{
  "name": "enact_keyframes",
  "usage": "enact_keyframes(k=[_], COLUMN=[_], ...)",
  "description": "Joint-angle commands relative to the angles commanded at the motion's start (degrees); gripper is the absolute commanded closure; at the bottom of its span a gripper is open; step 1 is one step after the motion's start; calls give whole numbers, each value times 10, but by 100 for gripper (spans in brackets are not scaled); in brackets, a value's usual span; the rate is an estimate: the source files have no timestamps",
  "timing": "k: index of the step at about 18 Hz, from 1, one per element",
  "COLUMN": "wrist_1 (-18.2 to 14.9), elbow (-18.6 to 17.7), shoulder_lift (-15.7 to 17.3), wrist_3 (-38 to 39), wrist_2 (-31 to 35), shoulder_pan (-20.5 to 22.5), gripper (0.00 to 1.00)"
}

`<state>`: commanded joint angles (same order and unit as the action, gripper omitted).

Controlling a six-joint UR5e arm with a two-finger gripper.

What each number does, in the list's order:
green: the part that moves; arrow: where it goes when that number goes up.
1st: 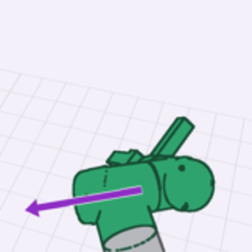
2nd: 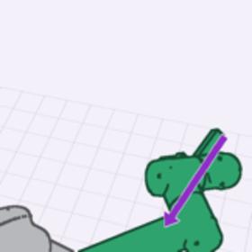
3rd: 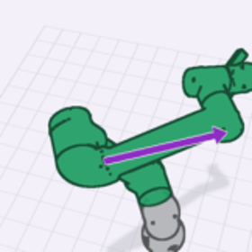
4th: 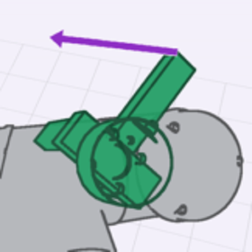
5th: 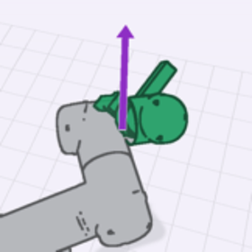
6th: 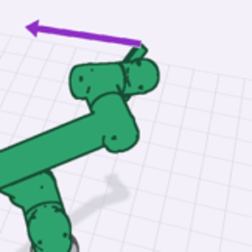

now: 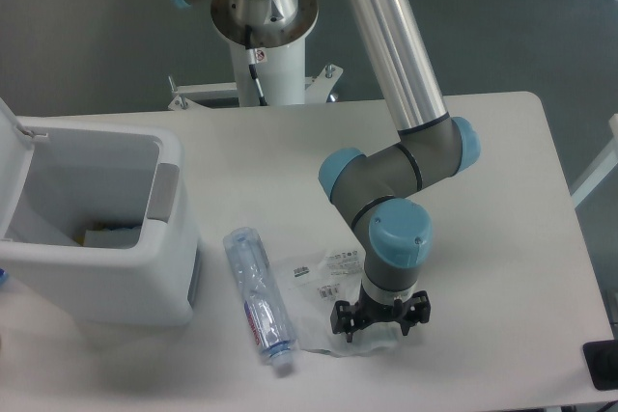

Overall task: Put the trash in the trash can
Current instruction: 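Lower the gripper onto the plastic bag and close on it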

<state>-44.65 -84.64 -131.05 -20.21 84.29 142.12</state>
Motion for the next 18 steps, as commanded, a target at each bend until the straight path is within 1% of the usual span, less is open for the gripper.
enact_keyframes(k=[1,3,4,5,6,10,11,12,13,18], wrist_1=[0,-1,-1,-1,-1,-1,-1,-1,-1,-6], elbow=[0,0,-1,-3,-6,-10,-11,-11,-11,-15], shoulder_lift=[1,2,3,4,5,5,5,5,5,19], wrist_3=[0,-1,0,0,-1,-1,-1,2,3,-1], wrist_2=[0,0,0,-2,-2,-1,-1,0,0,-6], shoulder_pan=[-3,-5,-5,-6,-6,-10,-11,-11,-12,-11], gripper=[12,22,36,45,53,72,81,93,100,100])
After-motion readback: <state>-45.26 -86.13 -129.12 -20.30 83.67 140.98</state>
